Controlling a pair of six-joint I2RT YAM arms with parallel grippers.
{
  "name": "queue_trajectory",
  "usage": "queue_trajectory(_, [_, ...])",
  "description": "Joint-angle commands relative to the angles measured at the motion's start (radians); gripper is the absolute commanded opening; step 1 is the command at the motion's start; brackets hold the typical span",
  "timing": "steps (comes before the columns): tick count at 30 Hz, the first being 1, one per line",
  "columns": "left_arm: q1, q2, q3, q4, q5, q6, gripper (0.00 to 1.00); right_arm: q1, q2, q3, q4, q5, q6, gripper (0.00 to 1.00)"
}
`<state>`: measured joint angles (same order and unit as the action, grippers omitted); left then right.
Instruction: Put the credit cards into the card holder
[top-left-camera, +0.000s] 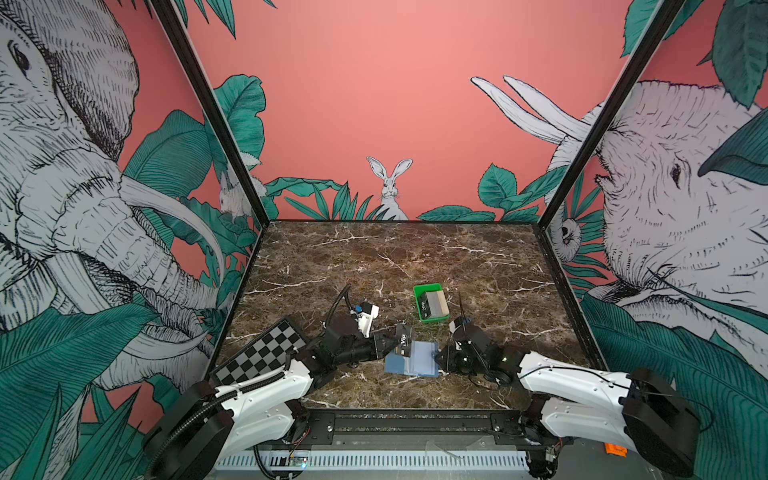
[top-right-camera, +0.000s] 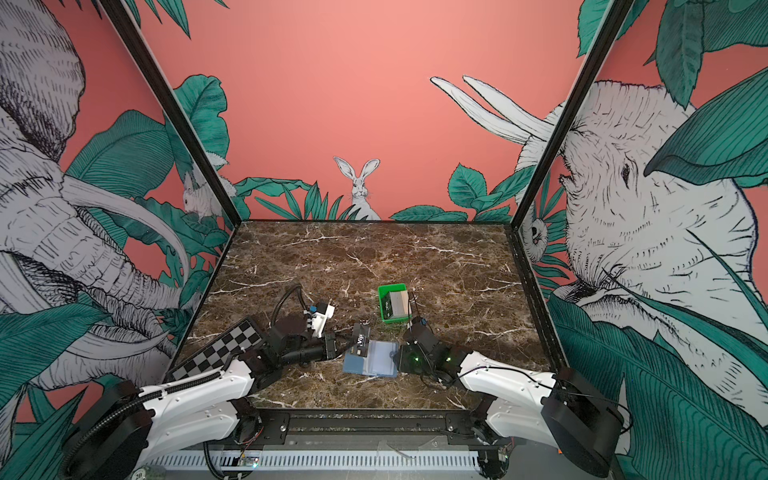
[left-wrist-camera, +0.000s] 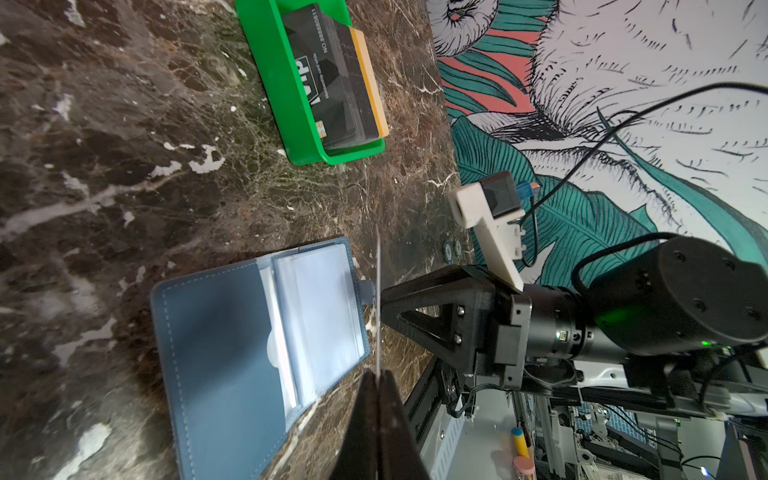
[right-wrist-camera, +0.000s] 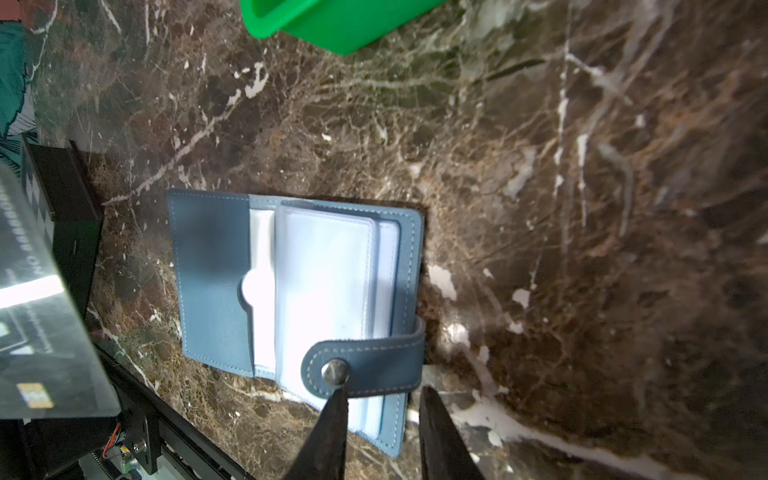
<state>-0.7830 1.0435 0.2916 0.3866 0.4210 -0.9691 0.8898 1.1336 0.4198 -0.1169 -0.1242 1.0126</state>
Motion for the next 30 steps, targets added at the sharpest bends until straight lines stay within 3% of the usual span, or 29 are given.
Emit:
queue_trajectory(1, [-0.002, -0.005, -0.003, -0.014, -0.013, 0.013, 0.00, 0.012, -0.012, 0.001, -0.051, 0.000, -0.027, 0.29])
queue_trajectory(30, [-0.021, 0.021, -0.048, 0.011, -0.087, -0.039, 0.00, 0.015, 0.185, 0.014, 0.117, 0.036, -0.027, 0.20])
